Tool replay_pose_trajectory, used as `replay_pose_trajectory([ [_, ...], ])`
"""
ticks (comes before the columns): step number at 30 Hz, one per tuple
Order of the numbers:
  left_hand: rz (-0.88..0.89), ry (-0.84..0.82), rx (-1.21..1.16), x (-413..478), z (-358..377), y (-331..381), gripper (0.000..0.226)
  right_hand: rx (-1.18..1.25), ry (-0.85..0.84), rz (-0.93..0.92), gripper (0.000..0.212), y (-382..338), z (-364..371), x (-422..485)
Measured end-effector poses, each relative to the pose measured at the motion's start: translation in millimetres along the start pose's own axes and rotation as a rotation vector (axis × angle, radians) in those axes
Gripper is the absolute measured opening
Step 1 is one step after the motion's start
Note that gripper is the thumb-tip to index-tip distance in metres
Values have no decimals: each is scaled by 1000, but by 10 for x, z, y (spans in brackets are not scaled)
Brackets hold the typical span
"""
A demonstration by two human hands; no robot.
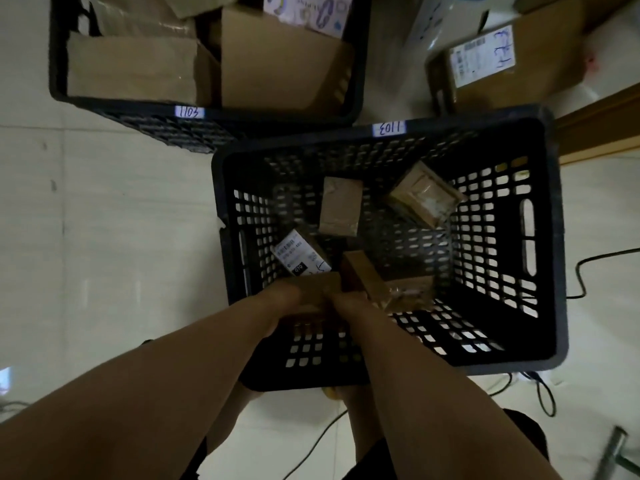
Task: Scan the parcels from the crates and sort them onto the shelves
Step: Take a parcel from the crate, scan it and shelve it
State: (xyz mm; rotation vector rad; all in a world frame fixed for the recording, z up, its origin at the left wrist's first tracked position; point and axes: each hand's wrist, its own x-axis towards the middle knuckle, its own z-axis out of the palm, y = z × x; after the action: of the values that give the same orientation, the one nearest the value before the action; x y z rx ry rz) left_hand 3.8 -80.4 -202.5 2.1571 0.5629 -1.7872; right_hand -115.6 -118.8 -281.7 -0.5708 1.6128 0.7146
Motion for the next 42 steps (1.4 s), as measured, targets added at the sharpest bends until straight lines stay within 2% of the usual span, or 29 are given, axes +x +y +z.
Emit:
replay_pose_trajectory([
  [2, -35, -43, -69, 6, -6, 12, 41, 78, 13, -36, 97, -6, 26, -12],
  [6, 12, -39, 38, -297, -47, 108, 43, 79, 61, -97, 114, -28, -110, -300],
  [10, 31, 18, 90, -793, -159, 279, 44, 199, 79, -231, 94, -19, -449, -913],
  [12, 60, 59, 118, -1102, -267, 368, 40, 300, 32, -221, 90, -2, -636, -1359],
  [15, 123, 42, 56, -1753, -466, 491, 42, 370, -48, -290, 67, -10, -897, -2166],
  [17, 109, -26, -82, -2335, -638, 576, 50, 381, -89, -344, 61, -72, -1050, -2847],
  [19, 123, -128, -205, -2817, -804, 676, 68, 366, -130, -435, 54, -135, -1184, -3488],
  [22, 147, -357, -356, -3625, -1070, 806, 80, 312, -120, -592, 63, -204, -1381, -4404],
  [24, 187, -447, -416, -4111, -1248, 889, 88, 294, -114, -700, 58, -206, -1486, -5010],
  [26, 224, -512, -428, -4614, -1412, 954, 93, 293, -114, -803, 66, -183, -1534, -5545],
  [30, 373, -529, -440, -5413, -1689, 1077, 61, 335, -84, -949, 85, -182, -1464, -6416],
  [33, 546, -606, -505, -5802, -1848, 1148, 58, 455, -35, -1014, 87, -219, -1375, -6859],
  [35, 673, -655, -514, -5976, -1945, 1196, 63, 561, -45, -1046, 82, -253, -1349, -7037],
  [37, 810, -679, -548, -6123, -2034, 1235, 67, 666, -122, -1057, 74, -270, -1346, -7197],
  [40, 1001, -691, -575, -6247, -2105, 1270, 102, 722, -223, -1037, 55, -302, -1408, -7445],
  [42, 1114, -667, -514, -6353, -2119, 1249, 117, 662, -232, -1050, 63, -357, -1495, -7583],
])
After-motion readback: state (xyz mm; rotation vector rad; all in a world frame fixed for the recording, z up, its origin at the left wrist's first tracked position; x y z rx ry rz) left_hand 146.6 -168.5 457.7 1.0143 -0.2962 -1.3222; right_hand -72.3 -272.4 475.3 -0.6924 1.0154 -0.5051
